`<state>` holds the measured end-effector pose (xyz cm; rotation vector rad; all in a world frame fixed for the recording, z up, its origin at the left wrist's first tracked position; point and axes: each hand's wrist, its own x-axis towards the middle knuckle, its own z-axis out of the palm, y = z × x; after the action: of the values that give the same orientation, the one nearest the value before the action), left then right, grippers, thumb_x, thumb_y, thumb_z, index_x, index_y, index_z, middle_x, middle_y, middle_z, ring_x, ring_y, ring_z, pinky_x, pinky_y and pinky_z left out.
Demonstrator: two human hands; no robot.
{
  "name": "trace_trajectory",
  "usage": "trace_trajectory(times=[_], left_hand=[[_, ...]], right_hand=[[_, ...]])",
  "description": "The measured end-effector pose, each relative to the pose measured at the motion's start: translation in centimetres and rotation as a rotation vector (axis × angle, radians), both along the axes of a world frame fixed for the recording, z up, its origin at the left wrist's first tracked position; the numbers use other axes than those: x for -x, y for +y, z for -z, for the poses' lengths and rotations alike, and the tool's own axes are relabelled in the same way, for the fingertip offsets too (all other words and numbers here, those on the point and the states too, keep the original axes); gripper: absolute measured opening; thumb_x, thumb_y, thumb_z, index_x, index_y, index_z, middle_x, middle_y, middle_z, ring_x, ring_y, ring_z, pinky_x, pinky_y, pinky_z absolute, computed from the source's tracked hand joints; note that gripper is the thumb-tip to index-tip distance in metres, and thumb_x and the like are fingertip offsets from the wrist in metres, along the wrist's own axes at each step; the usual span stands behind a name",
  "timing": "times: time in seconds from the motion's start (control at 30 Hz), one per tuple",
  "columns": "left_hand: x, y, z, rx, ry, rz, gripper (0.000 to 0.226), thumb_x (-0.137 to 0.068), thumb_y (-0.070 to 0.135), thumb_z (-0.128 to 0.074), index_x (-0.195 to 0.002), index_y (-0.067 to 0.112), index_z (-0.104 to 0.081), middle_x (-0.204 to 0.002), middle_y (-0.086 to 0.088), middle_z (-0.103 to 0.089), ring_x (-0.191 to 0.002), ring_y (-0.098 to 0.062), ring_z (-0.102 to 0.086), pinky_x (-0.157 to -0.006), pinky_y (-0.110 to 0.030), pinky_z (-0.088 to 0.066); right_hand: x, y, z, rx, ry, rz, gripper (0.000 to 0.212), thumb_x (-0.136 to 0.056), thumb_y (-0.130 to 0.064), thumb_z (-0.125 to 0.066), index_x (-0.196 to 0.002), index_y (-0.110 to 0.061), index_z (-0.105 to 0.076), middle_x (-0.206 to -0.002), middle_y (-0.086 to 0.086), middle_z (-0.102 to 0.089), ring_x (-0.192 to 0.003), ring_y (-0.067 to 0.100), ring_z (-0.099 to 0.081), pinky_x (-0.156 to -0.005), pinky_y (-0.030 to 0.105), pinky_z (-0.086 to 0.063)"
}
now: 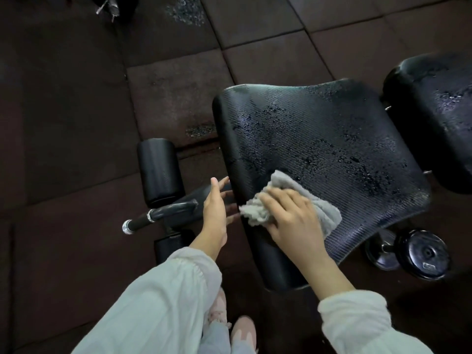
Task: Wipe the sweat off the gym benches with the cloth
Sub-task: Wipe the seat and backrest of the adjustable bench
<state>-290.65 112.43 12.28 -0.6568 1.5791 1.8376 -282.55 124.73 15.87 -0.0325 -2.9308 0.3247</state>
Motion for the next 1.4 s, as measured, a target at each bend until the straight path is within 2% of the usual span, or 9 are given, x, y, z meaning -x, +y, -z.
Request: trace_trajectory(times=[0.1, 0.27, 0.37, 0.5, 0.6, 0.7, 0.9, 1.13, 1.4], left_hand=[[0.3, -0.3, 0.0, 0.021, -0.027, -0.007, 0.045, -0.094, 0.059, -0.023, -0.099, 0.038, -0.063, -0.104, -0.001, -0.066, -0.077, -0.017, -0.063, -0.064, -0.029, -0.049], [1.1, -0.6, -0.2, 0.037, -0.063, 0.005, 0.05, -0.09, 0.065, -0.023, -0.093, 0.038, -0.066, -0.111, -0.004, -0.066, -0.099, -0.022, -0.063, -0.083, -0.037, -0.05], [1.1, -0.4, -0.5, 0.032, -0.057, 0.028, 0.039, -0.094, 0.057, -0.03, -0.102, 0.039, -0.063, -0.107, -0.004, -0.063, -0.09, -0.021, -0.062, -0.07, -0.034, -0.052], [1.2, -0.4, -0.5, -0.031, -0.037, 0.037, 0.029, -0.097, 0.031, -0.044, -0.123, 0.04, -0.053, -0.122, 0.006, -0.059, -0.082, -0.016, -0.061, -0.058, -0.026, -0.049], [1.6, -0.2, -0.4, -0.069, -0.045, 0.044, 0.038, -0.096, 0.018, -0.046, -0.128, 0.037, -0.05, -0.116, 0.006, -0.062, -0.076, -0.013, -0.06, -0.065, -0.028, -0.05], [2.0, -0.1, -0.1, -0.037, -0.044, 0.027, 0.034, -0.096, 0.015, -0.044, -0.119, 0.038, -0.054, -0.107, 0.004, -0.064, -0.074, -0.012, -0.06, -0.065, -0.028, -0.049], [3.0, 0.7, 0.2, -0.001, -0.068, -0.083, 0.026, -0.096, 0.018, -0.044, -0.114, 0.028, -0.059, -0.102, -0.001, -0.066, -0.077, -0.018, -0.058, -0.06, -0.027, -0.045], [4.8, 0.3, 0.2, -0.008, -0.075, -0.039, 0.02, -0.099, 0.019, -0.039, -0.097, 0.026, -0.058, -0.093, -0.002, -0.062, -0.071, -0.016, -0.057, -0.061, -0.031, -0.048], [6.1, -0.3, 0.6, 0.011, -0.17, -0.037, 0.03, -0.099, 0.044, -0.031, -0.114, 0.031, -0.054, -0.093, -0.002, -0.062, -0.079, -0.019, -0.06, -0.066, -0.036, -0.052]], right_hand=[[3.7, -1.7, 0.3, -0.031, -0.032, 0.028, 0.032, -0.067, -0.017, -0.054, -0.095, -0.012, -0.069, -0.102, 0.003, -0.067, -0.092, 0.025, -0.058, -0.077, 0.034, -0.034], [2.7, -4.6, 1.5, -0.22, -0.066, -0.325, 0.023, -0.069, -0.016, -0.047, -0.065, -0.017, -0.07, -0.067, -0.003, -0.063, -0.075, 0.018, -0.059, -0.075, 0.03, -0.033], [0.1, -3.4, 1.2, -0.127, -0.068, -0.319, 0.025, -0.075, -0.016, -0.045, -0.075, -0.017, -0.071, -0.078, -0.003, -0.066, -0.082, 0.019, -0.06, -0.08, 0.029, -0.033], [0.2, -0.3, 0.6, 0.056, 0.036, -0.028, 0.039, -0.07, -0.019, -0.058, -0.108, -0.015, -0.067, -0.112, 0.001, -0.065, -0.101, 0.022, -0.054, -0.082, 0.036, -0.041], [3.9, 0.3, 0.5, 0.116, 0.049, 0.126, 0.041, -0.067, -0.021, -0.067, -0.107, -0.012, -0.067, -0.118, 0.008, -0.062, -0.104, 0.022, -0.051, -0.084, 0.038, -0.042], [6.9, -0.6, 0.7, 0.105, -0.013, 0.058, 0.041, -0.062, -0.02, -0.071, -0.102, -0.011, -0.068, -0.114, 0.007, -0.064, -0.103, 0.024, -0.052, -0.082, 0.037, -0.04], [4.7, 1.2, 0.8, 0.118, 0.008, -0.17, 0.034, -0.066, -0.018, -0.057, -0.097, -0.015, -0.07, -0.108, -0.001, -0.067, -0.101, 0.018, -0.049, -0.083, 0.033, -0.038], [9.4, -0.1, 0.4, 0.139, 0.032, 0.166, 0.034, -0.069, -0.021, -0.052, -0.097, -0.013, -0.069, -0.105, 0.003, -0.067, -0.094, 0.022, -0.052, -0.078, 0.036, -0.047], [7.4, -0.1, 0.2, 0.021, -0.033, -0.189, 0.036, -0.069, -0.022, -0.043, -0.092, -0.014, -0.071, -0.104, 0.0, -0.068, -0.1, 0.018, -0.045, -0.081, 0.03, -0.032]])
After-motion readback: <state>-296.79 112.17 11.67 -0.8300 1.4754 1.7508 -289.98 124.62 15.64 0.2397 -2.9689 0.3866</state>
